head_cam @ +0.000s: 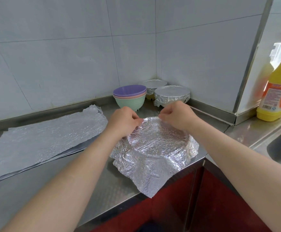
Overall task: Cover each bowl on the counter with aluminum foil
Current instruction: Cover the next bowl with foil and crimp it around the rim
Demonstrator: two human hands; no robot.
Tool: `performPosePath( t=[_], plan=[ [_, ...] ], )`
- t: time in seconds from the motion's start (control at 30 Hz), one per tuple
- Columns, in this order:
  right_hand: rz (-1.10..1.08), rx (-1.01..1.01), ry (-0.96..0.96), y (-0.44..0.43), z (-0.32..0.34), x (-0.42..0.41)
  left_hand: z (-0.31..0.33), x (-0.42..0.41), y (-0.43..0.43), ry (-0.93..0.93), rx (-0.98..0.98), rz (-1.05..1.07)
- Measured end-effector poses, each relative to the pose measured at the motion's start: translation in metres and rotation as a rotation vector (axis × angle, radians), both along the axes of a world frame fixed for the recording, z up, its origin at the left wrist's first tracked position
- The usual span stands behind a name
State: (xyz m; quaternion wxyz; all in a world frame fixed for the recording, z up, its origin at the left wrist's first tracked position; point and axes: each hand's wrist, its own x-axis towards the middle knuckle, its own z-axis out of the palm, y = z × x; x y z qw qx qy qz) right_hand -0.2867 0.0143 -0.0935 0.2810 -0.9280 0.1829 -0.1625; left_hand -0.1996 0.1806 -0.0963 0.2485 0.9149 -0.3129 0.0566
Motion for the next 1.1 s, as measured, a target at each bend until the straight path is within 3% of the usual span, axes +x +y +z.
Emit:
performPosePath(
  t=[0.43, 0.57, 0.87, 0.97, 1.1],
  plan=[
    [0.056, -0.148, 0.069, -0.005, -0.006, 0.020, 0.002, 0.008, -0.007, 0.045, -0.005, -0.010],
    [0.105, -0.123, 0.039, -0.003, -0.003, 0.019, 0.003, 0.007, -0.012, 0.015, -0.003, -0.026],
    [0.088, -0.283, -0.036, 0.003, -0.004, 0.015, 0.003, 0.002, -0.007, -0.024, -0.023, -0.054],
    [0.234, -0.189, -0.115, 0.011, 0.010, -0.013, 0.011, -0.017, 0.013, 0.009, -0.166, -0.116],
    [0.502, -0.042, -0.029, 0.028, 0.023, -0.065, 0.012, -0.061, 0.047, 0.203, -0.242, -0.361]
  ],
)
